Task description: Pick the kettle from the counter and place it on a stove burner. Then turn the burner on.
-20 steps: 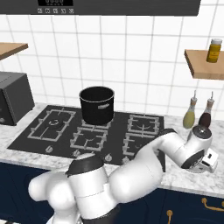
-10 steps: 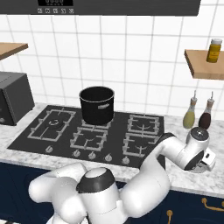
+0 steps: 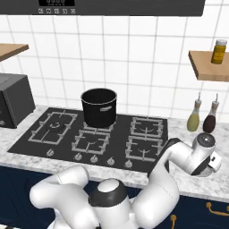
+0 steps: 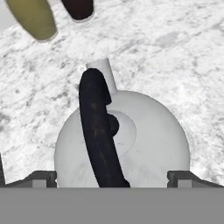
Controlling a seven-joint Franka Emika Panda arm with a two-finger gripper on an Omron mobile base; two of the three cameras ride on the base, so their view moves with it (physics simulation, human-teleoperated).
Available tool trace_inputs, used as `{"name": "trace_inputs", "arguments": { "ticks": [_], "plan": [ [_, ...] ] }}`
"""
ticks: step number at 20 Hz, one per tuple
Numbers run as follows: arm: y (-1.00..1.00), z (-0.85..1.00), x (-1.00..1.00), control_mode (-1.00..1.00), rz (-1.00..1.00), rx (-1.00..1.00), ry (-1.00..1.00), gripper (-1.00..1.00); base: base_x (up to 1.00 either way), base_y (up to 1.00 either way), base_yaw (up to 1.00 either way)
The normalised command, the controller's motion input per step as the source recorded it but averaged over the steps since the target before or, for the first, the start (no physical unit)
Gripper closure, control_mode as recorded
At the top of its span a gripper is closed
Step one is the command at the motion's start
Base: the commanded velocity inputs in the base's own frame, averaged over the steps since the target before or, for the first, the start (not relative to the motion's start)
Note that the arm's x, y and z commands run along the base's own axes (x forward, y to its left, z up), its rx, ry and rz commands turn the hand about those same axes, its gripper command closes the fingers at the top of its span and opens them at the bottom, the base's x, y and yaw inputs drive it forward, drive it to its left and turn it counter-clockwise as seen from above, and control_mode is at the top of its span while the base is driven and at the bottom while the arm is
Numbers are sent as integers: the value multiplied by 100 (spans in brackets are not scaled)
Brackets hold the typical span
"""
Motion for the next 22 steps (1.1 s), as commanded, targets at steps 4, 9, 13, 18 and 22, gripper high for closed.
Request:
{"name": "trace_inputs", "arguments": {
  "ticks": [4,9,13,18,22],
  "plan": [
    [-12,-9,12,-100,0,0,-10,-100,0,0,0],
    [-19,-17,13,-100,0,0,-2,100,0,0,0],
    [0,-4,-8,-100,0,0,0,100,0,0,0],
    [9,0,-37,-100,3,0,-13,100,0,0,0],
    [28,0,-45,-100,10,-3,-10,100,0,0,0]
  ]
}}
